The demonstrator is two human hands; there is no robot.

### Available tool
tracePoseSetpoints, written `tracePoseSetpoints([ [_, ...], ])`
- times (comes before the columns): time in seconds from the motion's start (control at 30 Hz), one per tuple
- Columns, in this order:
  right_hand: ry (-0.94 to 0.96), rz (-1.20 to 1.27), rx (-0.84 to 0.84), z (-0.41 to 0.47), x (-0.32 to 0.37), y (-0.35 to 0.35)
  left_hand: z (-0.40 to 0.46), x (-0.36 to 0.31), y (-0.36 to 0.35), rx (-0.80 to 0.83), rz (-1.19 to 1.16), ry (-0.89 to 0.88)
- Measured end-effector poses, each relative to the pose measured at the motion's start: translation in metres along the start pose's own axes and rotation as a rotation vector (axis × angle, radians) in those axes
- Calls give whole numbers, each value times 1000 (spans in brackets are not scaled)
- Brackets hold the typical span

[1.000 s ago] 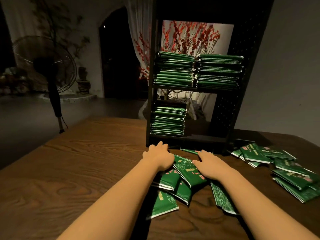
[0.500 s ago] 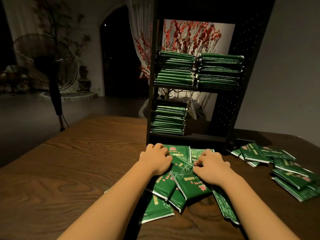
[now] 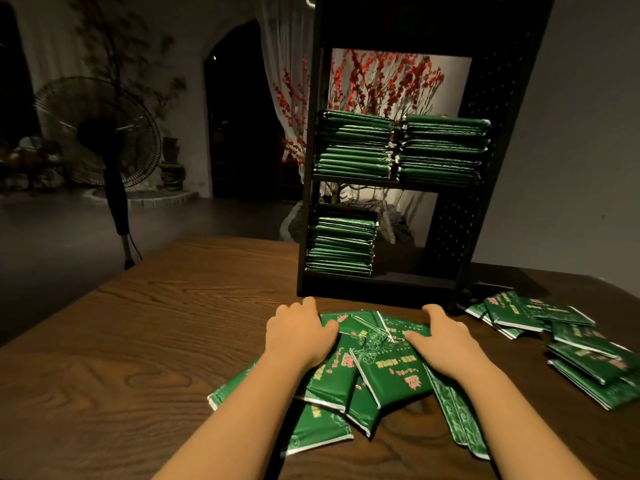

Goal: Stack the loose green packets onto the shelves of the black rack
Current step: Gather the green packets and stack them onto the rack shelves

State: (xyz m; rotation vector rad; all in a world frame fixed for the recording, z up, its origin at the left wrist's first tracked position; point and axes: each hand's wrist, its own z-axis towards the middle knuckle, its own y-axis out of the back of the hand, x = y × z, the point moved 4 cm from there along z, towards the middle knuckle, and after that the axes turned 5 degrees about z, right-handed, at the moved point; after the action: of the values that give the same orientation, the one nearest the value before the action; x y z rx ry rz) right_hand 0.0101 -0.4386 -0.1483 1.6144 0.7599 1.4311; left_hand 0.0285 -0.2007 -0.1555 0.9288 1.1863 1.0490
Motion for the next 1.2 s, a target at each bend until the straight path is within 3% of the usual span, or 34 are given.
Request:
tracePoseSetpoints([
  [0.2,144,300,-32,5,11,-2,0,-1,2,-20,-321,-100],
  [0.43,141,700,22,14,17,-10,-2,-14,6,-68,-463,-289],
  [0.53,161,800,44,14,15,-10,-1,-12,7,-125,-538,-276],
  [0.73,354,945,-81,2,24,5,0,-7,10,-129,-719,-197],
  [0.93,434,920,-119,0,28,6,-2,-6,13,-191,-772,-243],
  [1.1,425,812,82,0,28,-6,1,-4,9,-176,-721,-243],
  [1.2,395,783,-3,4,24,-5,3,-3,5,-140,-674,-215],
])
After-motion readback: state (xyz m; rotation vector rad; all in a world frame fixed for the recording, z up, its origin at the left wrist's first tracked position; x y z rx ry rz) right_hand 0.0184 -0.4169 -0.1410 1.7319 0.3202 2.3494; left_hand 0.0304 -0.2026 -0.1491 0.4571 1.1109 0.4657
